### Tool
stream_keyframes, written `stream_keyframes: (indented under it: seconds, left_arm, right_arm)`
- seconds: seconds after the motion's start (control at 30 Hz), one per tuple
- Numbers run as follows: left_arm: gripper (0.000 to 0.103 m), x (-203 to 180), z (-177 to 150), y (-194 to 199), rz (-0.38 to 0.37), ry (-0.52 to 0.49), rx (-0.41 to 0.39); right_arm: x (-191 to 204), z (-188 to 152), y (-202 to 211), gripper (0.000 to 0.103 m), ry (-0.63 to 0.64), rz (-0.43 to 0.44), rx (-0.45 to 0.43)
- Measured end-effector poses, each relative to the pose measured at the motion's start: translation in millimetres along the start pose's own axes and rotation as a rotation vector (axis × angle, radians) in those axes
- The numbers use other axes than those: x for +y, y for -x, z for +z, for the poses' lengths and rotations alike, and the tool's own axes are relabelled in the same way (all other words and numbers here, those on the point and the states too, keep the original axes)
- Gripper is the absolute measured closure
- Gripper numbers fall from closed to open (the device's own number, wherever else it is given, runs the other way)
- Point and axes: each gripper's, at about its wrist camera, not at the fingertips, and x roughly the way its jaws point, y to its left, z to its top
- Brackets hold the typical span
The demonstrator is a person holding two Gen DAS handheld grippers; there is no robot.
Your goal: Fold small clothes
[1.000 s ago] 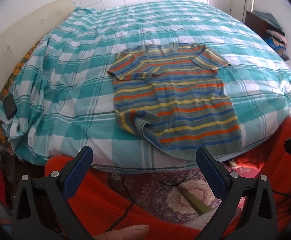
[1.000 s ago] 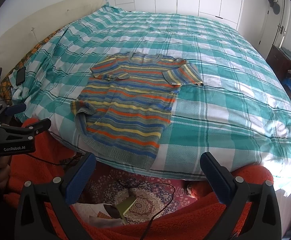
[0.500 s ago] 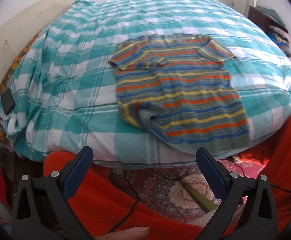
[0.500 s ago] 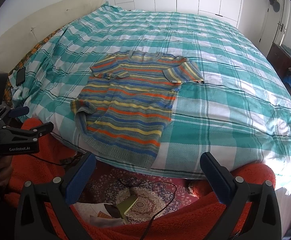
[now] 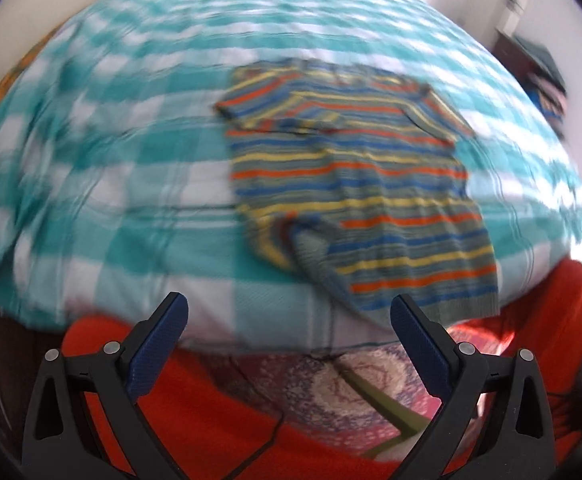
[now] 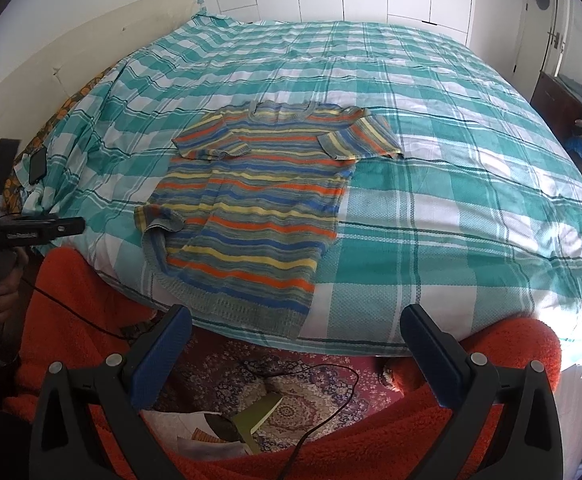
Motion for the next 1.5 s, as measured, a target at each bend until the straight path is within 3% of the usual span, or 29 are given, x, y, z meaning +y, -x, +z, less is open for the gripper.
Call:
stream_keyframes:
  seconds: [0.1,0.2,0.27,0.33,0.43,0.57,0.63,0.77,0.83,0.87,0.93,1.0,1.1,1.17,1.2,1.23,1.33,1.4,1.5]
  left_arm:
    - [0.005,-27.5,13.0,-33.3,0.031,-0.119,0.033]
    - [0.031,-41.3,21.3,-85.1,0.165,-0.217,0.107]
    - [0.04,-37.8,23.1,-122.9,0.201,-0.221,0.183]
    - [0.093,-25.5,22.5,-146.4,0.194,-0.156,0.229]
    - [0.1,-7.7,17.9,-124.8,0.091,-0.016,0.164]
    - [0.1,17.2,-13.0,-85.4,0.027,0.117,0.12]
    - [0.094,32.7,-37.6,-82.6,0.004,0.219,0.152]
    - [0.091,58.7,-75.8,-97.1,0.029,0.372,0.249]
    - [0.09,65.6,-77.0,-89.9,0.029,0.407,0.222]
    - [0.086,65.5,-75.3,-84.8,0.043,0.404,0.197]
    - [0.066,62.0,-73.5,-76.0,0.065,0.395,0.155]
    - [0.06,56.2,-71.2,-66.1,0.076,0.38,0.106]
    - [0.057,40.2,-63.3,-48.7,0.058,0.331,0.029]
    - [0.046,37.2,-58.9,-44.6,0.029,0.294,-0.014]
    - [0.04,36.5,-57.2,-42.9,0.015,0.269,-0.031]
    - [0.037,30.0,-54.6,-41.8,0.007,0.243,-0.042]
    - [0.037,23.2,-46.5,-47.2,-0.011,0.225,-0.049]
    - [0.037,20.9,-43.6,-52.3,-0.03,0.216,-0.042]
    - [0.037,18.4,-49.8,-53.7,-0.017,0.19,-0.038]
  right_arm:
    - [-3.8,-1.0,2.2,0.0,-0.012,0.003,-0.01]
    - [-10.6,-1.4,6.3,0.0,-0.038,-0.002,-0.023]
    - [-14.5,-2.1,9.0,0.0,-0.055,-0.008,-0.032]
    - [-17.7,-2.3,10.5,0.0,-0.071,-0.012,-0.037]
    - [-24.1,-2.7,12.3,0.0,-0.083,-0.009,-0.043]
    - [-40.6,-3.0,7.8,0.0,-0.098,-0.018,-0.053]
    - [-52.5,-1.9,-3.5,0.0,-0.116,-0.003,-0.039]
    - [-75.1,3.8,-33.8,0.0,-0.182,0.079,0.017]
    - [-82.0,5.9,-44.4,0.0,-0.198,0.114,0.03]
    - [-85.6,7.8,-51.4,0.0,-0.21,0.153,0.039]
    - [-90.6,7.9,-68.1,0.0,-0.234,0.254,0.07]
    - [-92.9,6.9,-98.8,0.001,-0.277,0.405,0.141]
    - [-87.5,1.6,-147.8,0.017,-0.326,0.473,0.285]
    - [-81.4,-1.9,-177.9,0.05,-0.373,0.499,0.362]
    - [-76.1,0.5,-186.7,0.059,-0.387,0.471,0.36]
    - [-65.9,6.9,-188.9,0.065,-0.355,0.427,0.34]
    - [0.2,32.4,-178.5,0.065,-0.045,0.366,0.25]
    - [43.3,35.1,-181.3,0.065,0.123,0.472,0.286]
    - [53.7,30.9,-179.8,0.041,0.121,0.632,0.298]
